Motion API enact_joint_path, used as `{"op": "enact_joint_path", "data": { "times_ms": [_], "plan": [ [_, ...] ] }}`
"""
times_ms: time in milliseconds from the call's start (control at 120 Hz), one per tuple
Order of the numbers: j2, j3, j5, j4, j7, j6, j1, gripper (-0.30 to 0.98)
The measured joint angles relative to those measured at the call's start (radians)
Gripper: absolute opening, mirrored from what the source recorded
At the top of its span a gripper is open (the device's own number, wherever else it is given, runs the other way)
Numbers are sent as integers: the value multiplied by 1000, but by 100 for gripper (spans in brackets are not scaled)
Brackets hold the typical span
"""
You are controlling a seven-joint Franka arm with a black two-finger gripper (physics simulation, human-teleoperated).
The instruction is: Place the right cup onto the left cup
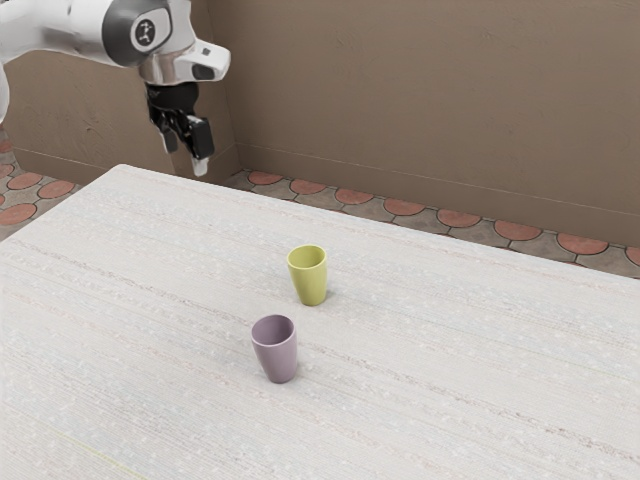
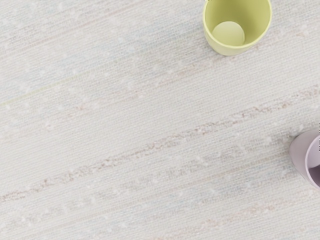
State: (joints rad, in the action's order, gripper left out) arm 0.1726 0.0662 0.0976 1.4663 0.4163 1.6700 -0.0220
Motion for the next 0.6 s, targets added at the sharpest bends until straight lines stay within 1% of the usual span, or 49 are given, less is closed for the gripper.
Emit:
{"op": "enact_joint_path", "data": {
  "times_ms": [50, 125, 183, 292, 450, 600],
  "plan": [
    [5, 0, -17, 21, 46, 25, -10, 69],
    [-8, -2, -36, 116, 105, 89, -42, 69],
    [-6, -11, -37, 156, 139, 134, -76, 69],
    [-3, -52, -25, 258, 184, 217, -108, 69],
    [20, -78, -20, 395, 224, 337, -115, 69],
    [52, -81, -19, 463, 249, 423, -114, 69]
  ]
}}
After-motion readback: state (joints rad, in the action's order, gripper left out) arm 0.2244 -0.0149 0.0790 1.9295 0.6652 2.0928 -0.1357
